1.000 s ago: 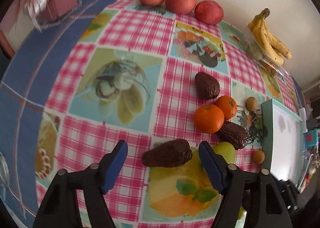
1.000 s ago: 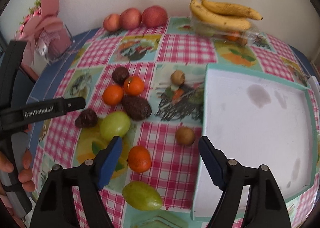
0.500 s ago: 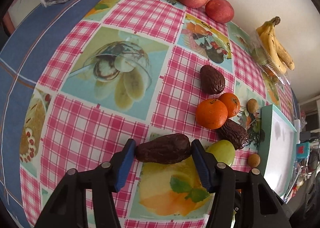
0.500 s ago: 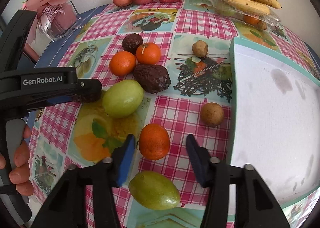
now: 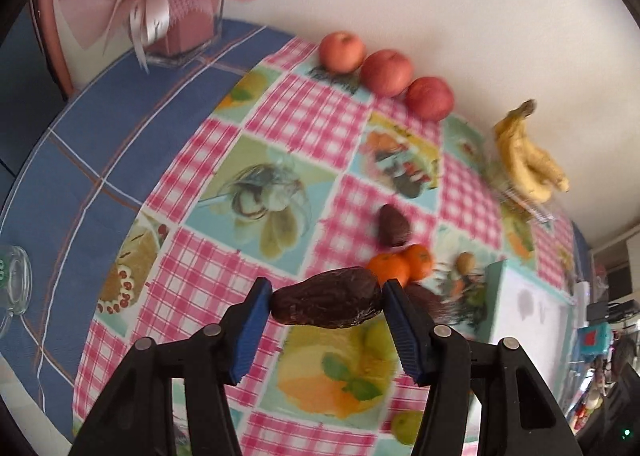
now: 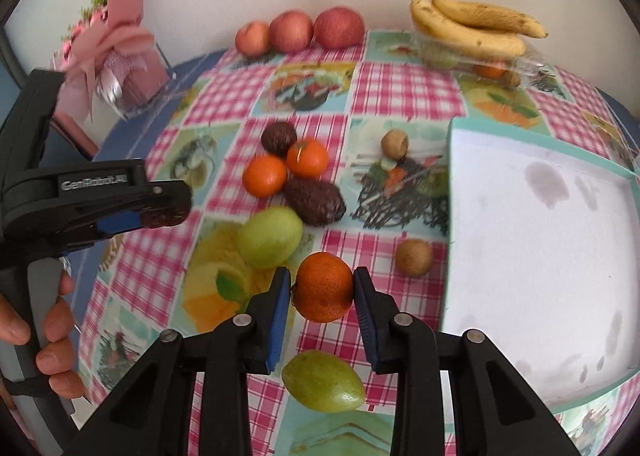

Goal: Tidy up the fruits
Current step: 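Carry the date with the left tool into the white tray while the right tool carries the orange there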

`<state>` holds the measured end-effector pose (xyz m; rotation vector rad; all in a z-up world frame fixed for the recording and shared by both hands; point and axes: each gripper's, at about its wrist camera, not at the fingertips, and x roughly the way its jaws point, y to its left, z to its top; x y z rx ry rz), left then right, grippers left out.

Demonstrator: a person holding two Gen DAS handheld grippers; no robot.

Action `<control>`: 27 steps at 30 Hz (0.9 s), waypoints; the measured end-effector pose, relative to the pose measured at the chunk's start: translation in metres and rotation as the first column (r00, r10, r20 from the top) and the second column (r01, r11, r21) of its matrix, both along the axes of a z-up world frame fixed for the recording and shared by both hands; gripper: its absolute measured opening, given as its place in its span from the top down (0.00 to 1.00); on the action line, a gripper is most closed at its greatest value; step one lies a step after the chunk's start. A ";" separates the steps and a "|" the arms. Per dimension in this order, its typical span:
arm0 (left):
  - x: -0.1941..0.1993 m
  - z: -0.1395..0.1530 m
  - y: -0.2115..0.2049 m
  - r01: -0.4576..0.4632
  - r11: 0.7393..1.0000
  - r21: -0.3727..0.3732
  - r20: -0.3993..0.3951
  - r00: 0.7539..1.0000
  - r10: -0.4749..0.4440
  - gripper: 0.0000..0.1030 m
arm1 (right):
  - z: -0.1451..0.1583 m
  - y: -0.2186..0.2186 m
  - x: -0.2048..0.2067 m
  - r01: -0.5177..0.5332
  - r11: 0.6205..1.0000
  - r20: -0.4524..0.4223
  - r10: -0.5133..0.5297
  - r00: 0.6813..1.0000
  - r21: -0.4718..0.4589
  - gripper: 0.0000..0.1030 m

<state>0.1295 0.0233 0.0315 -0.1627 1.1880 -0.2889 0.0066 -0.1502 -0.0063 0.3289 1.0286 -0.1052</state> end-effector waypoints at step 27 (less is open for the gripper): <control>-0.100 0.003 -0.148 0.209 0.978 -0.012 0.056 0.976 -0.208 0.42 | 0.041 -0.160 -0.094 0.462 0.887 0.065 -0.461 0.885 -0.003 0.68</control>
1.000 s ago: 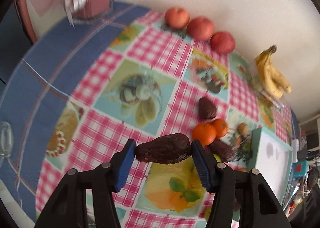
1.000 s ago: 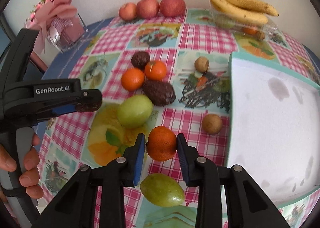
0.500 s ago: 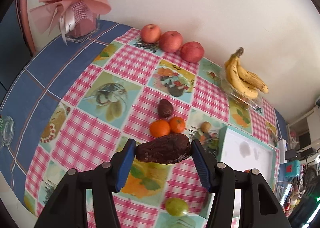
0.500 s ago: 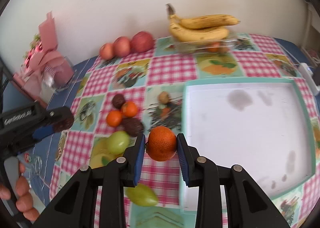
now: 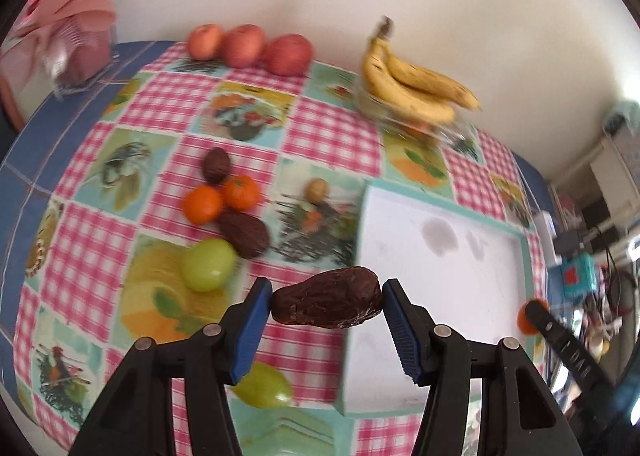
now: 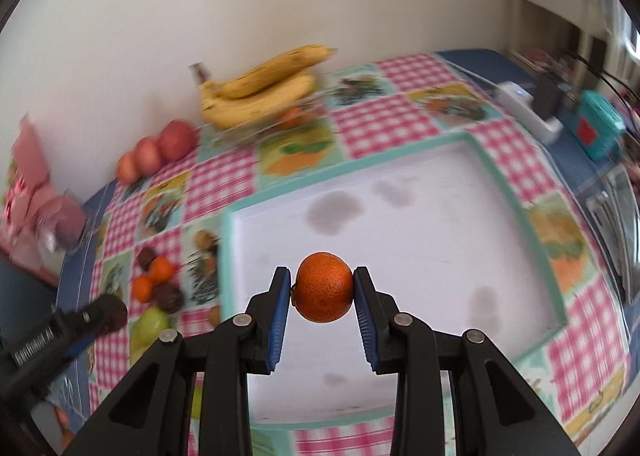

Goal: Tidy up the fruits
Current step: 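Carry the date with the left tool into the white tray while the right tool carries the orange there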

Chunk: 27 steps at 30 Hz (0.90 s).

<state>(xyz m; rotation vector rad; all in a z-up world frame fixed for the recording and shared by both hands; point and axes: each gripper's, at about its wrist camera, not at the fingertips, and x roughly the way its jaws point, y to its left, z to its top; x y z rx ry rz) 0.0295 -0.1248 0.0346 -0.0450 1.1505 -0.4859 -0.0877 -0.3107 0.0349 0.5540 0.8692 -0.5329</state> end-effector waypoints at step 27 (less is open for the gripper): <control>-0.051 -0.054 -0.090 0.292 0.952 0.096 -0.037 0.956 -0.289 0.42 | -0.034 -0.078 -0.059 0.206 0.978 -0.126 -0.202 0.971 0.021 0.68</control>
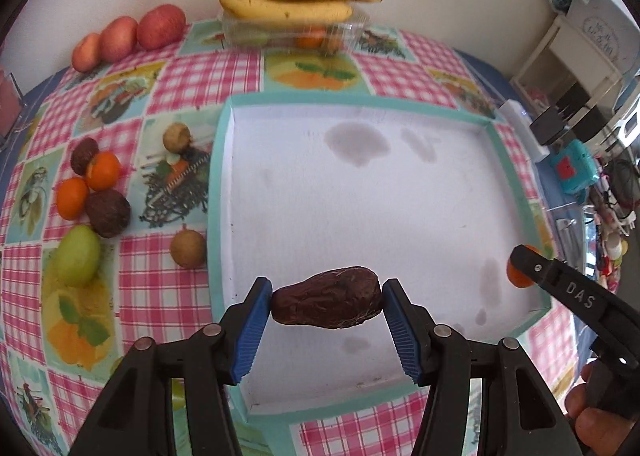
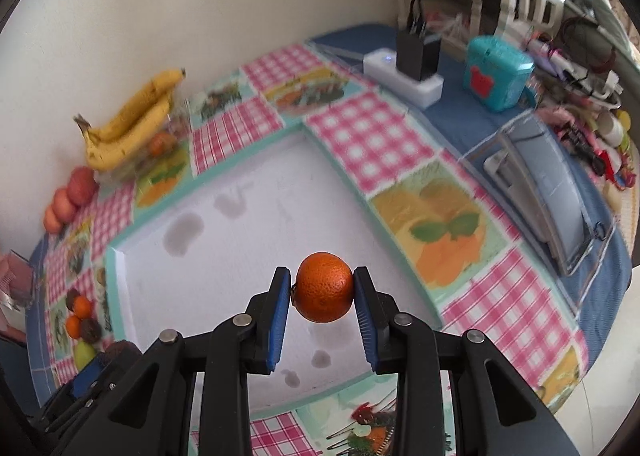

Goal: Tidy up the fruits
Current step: 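Carry the date with the left tool into the white tray while the right tool carries the orange there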

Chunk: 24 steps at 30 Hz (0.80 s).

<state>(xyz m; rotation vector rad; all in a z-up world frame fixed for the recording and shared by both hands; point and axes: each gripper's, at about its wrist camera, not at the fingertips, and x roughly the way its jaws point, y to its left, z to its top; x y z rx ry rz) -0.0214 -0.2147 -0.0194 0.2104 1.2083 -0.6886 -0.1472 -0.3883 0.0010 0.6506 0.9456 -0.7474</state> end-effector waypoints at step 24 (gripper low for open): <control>0.001 -0.014 -0.008 0.022 0.999 0.043 -0.035 0.999 -0.020 0.41 | -0.033 -0.003 0.005 0.047 0.999 -0.095 -0.045 0.994 0.018 0.67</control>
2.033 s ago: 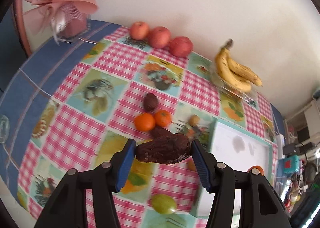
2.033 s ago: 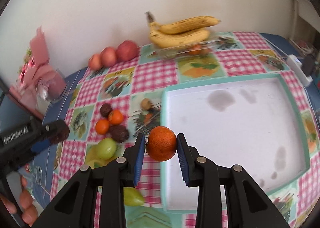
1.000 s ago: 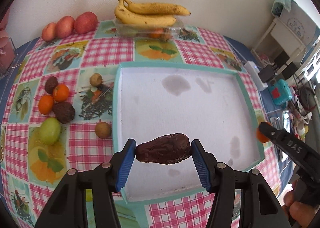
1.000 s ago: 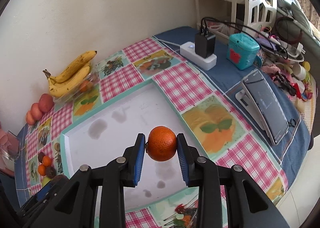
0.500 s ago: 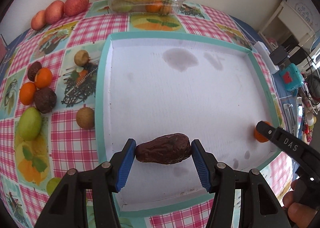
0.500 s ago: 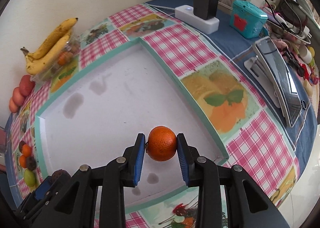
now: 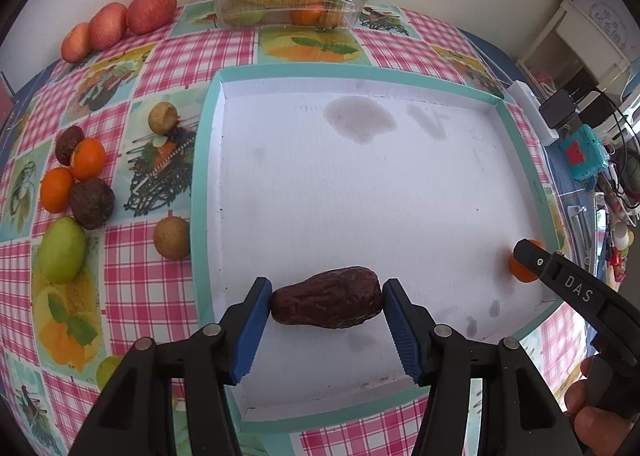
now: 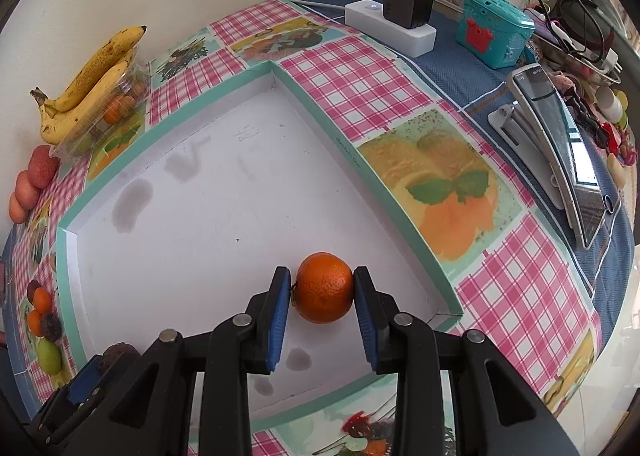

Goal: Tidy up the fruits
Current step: 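Carry the date with the left tool into the white tray while the right tool carries the orange there, then open both tools to release the date and orange in the tray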

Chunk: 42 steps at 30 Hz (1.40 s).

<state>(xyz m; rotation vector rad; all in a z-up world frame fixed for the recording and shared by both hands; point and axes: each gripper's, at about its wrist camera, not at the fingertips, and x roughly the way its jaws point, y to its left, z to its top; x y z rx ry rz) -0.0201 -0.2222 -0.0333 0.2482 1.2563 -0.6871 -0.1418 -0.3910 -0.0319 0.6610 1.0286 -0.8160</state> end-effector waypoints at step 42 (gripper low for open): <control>0.097 0.102 0.191 -0.534 0.844 -0.040 0.362 0.780 0.511 0.00 | 0.063 0.089 0.052 -0.259 0.954 0.209 0.287 0.935 -0.151 0.18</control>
